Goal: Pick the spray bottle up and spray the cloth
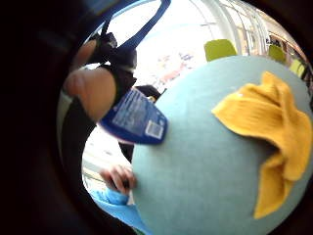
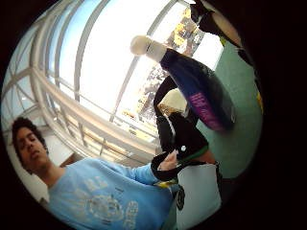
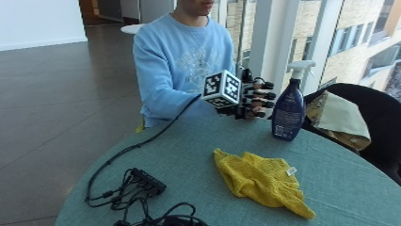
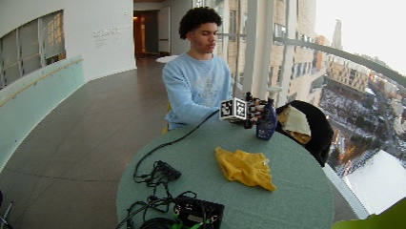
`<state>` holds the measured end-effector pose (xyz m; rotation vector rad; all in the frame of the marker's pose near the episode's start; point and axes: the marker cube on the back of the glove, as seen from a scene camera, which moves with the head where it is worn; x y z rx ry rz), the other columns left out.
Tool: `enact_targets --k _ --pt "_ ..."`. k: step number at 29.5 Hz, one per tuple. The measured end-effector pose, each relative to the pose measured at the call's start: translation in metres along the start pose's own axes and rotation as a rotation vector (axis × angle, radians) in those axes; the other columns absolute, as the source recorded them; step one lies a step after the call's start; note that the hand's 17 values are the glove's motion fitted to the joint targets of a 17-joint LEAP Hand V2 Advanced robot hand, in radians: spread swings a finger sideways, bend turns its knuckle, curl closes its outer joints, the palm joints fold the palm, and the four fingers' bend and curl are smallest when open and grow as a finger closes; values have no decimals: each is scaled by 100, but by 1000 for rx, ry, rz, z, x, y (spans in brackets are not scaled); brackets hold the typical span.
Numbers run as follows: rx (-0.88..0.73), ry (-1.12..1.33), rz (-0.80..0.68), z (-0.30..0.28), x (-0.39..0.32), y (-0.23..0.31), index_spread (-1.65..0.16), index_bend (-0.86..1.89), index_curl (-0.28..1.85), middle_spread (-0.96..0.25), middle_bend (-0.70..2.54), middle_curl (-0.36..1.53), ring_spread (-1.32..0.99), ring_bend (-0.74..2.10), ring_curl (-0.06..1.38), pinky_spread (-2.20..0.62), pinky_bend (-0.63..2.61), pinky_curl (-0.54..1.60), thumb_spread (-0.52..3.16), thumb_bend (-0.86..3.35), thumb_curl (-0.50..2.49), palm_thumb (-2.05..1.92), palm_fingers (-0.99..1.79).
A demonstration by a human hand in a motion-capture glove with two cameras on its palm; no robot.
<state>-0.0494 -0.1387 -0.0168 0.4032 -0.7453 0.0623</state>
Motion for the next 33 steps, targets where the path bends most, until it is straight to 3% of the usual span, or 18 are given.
enact_targets --k 9,21,33 --pt "-29 325 59 -105 10 116 -36 16 25 -8 16 38 -1 37 34 26 40 39 108 -3 46 66 61" --pt "-76 587 110 -178 37 246 -36 13 26 -7 22 39 -1 37 34 25 32 36 111 -2 41 67 62" --pt "-69 662 113 -198 48 266 -35 14 26 -8 24 40 -3 39 35 23 22 33 114 -1 39 69 65"
